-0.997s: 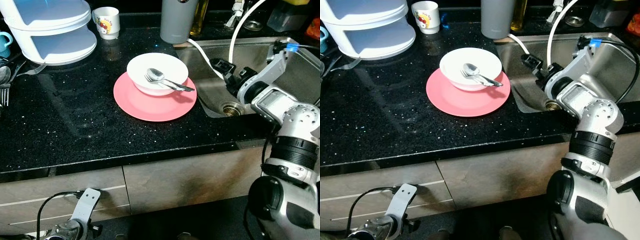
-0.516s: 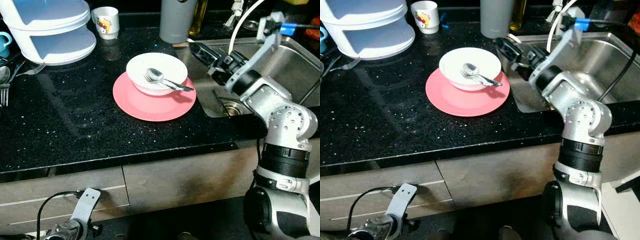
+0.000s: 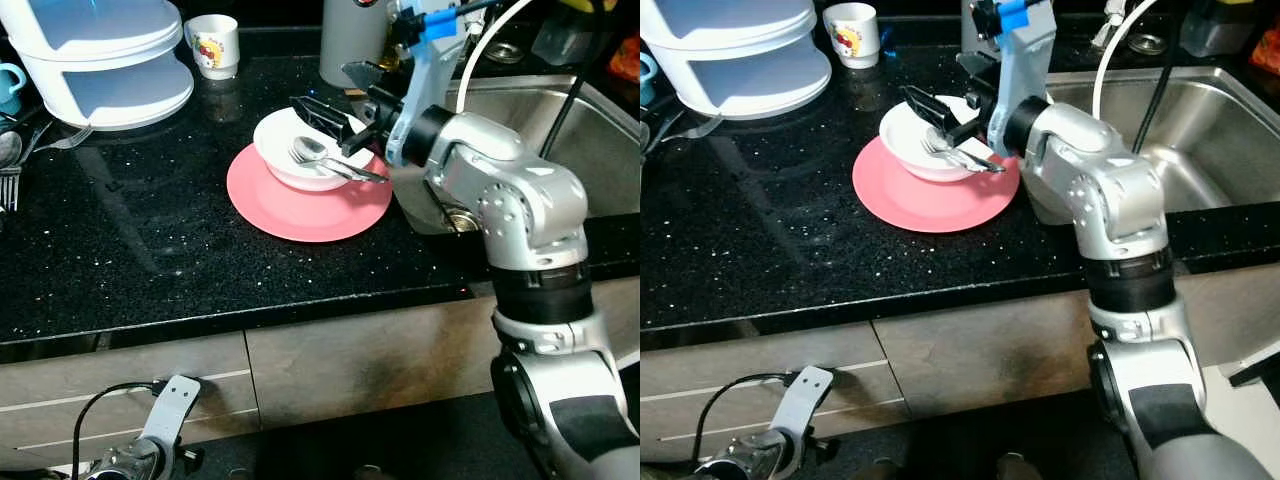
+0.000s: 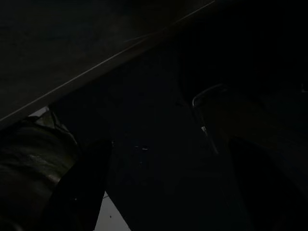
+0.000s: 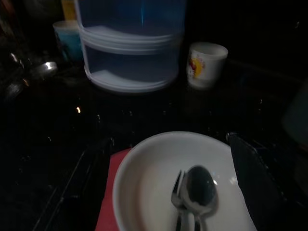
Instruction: Kitchen organization
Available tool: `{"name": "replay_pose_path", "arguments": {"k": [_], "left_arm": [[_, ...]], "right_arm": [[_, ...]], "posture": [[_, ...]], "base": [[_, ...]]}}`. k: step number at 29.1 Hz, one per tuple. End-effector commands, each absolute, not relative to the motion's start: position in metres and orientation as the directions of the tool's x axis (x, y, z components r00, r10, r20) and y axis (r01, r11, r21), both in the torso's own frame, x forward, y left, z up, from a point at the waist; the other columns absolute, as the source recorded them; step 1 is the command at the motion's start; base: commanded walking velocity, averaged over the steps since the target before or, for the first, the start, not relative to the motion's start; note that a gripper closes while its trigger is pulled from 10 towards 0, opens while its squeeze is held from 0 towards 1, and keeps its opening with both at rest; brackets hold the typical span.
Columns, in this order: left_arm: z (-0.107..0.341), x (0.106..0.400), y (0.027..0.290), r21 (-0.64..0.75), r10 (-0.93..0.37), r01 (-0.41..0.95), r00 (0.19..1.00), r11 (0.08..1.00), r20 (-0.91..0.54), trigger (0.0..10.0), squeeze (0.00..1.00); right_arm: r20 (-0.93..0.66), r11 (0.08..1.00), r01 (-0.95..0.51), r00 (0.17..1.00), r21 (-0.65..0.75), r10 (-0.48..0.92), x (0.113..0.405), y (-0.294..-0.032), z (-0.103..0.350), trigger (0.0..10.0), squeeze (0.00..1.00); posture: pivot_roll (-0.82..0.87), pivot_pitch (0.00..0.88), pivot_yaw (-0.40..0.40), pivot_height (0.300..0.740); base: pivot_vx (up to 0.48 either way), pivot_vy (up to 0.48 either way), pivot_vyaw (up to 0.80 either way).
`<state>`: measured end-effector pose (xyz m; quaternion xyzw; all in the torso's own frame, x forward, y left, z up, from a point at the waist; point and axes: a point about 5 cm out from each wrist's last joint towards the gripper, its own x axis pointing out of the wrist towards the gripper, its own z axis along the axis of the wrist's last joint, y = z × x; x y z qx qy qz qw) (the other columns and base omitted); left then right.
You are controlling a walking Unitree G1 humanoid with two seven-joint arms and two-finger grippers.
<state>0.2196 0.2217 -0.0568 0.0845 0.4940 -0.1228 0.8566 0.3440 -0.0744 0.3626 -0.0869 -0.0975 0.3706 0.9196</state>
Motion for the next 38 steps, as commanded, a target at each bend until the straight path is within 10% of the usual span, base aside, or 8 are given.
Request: {"name": "replay_pose_path", "arguments": {"k": [1, 20, 38], "left_arm": [[-0.055, 0.221, 0.224, 0.029, -0.117, 0.281, 0.490, 0.959, -0.864, 10.0, 0.00], [-0.057, 0.220, 0.219, 0.015, -0.121, 0.263, 0.496, 0.965, -0.860, 10.0, 0.00], [-0.058, 0.220, 0.218, 0.017, -0.120, 0.260, 0.499, 0.965, -0.858, 10.0, 0.00]], "right_arm": [[0.050, 0.696, -0.675, 0.708, -0.245, 0.704, 0.347, -0.068, 0.360, 10.0, 0.00], [-0.321, 0.606, -0.679, 0.732, -0.415, 0.601, 0.372, -0.062, 0.345, 10.0, 0.00], [-0.357, 0.587, -0.678, 0.734, -0.443, 0.578, 0.382, -0.075, 0.357, 10.0, 0.00]], "posture": [[-0.05, 0.138, -0.014, 0.740], [-0.07, 0.134, -0.054, 0.740], [-0.07, 0.135, -0.058, 0.740]], "base": [[0.000, 0.000, 0.00], [0.000, 0.000, 0.00], [0.000, 0.000, 0.00]]}}
